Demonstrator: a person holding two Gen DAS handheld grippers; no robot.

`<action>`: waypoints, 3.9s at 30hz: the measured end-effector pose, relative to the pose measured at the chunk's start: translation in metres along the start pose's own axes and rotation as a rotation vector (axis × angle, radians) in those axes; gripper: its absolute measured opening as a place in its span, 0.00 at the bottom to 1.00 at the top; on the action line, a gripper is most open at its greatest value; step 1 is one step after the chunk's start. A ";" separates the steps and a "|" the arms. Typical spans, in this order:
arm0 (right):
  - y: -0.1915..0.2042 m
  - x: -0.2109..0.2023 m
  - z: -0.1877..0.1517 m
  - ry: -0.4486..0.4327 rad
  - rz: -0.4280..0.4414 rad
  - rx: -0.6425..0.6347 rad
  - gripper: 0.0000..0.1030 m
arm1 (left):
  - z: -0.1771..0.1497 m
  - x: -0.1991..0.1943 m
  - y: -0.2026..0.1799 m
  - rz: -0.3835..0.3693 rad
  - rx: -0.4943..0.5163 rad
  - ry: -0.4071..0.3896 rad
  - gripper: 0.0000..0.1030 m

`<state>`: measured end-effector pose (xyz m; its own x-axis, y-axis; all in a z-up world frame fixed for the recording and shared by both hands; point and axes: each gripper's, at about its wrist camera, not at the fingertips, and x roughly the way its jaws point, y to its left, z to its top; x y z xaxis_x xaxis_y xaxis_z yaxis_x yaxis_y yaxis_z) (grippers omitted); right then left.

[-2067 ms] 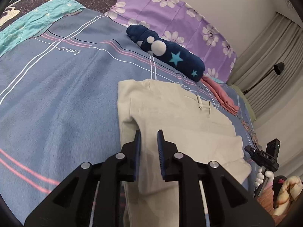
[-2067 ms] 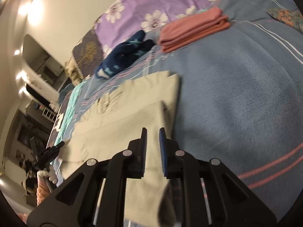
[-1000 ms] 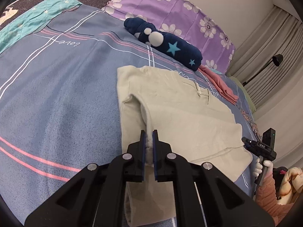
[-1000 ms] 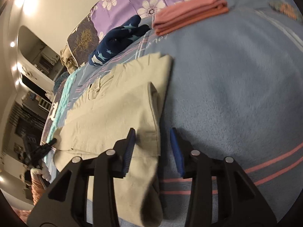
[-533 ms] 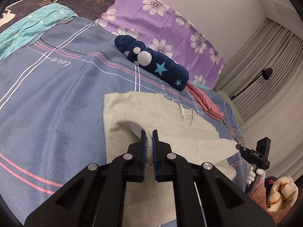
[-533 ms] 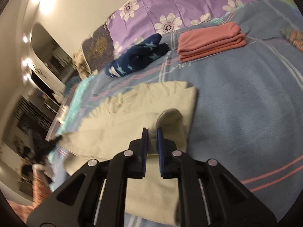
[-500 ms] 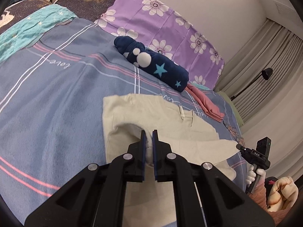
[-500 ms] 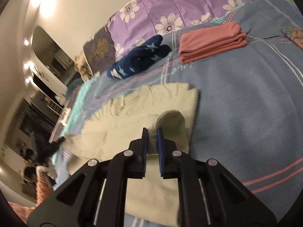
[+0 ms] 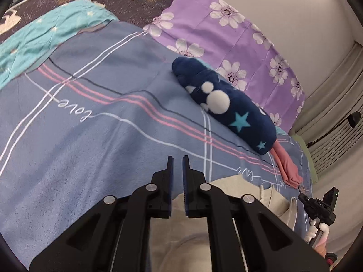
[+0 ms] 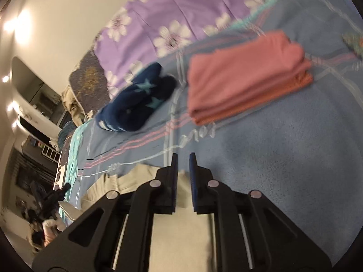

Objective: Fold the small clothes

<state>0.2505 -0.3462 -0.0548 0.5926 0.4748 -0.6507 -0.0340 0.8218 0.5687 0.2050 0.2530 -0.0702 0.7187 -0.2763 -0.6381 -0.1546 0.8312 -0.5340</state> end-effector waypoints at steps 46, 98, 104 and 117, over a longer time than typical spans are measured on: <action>0.014 0.047 0.004 0.015 -0.206 -0.248 0.12 | 0.002 0.059 -0.041 0.107 0.356 0.060 0.09; -0.090 -0.096 -0.121 0.002 0.193 -0.138 0.19 | -0.313 0.077 -0.399 0.124 0.951 0.512 0.39; -0.084 -0.094 -0.119 0.020 0.179 -0.154 0.20 | -0.306 0.071 -0.390 0.084 0.889 0.527 0.34; -0.083 -0.089 -0.120 0.022 0.190 -0.149 0.20 | -0.323 0.081 -0.408 0.039 0.906 0.543 0.04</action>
<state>0.1043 -0.4194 -0.1045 0.5462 0.6310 -0.5509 -0.2630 0.7536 0.6024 0.1074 -0.2639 -0.0831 0.2893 -0.2345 -0.9281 0.5536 0.8319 -0.0376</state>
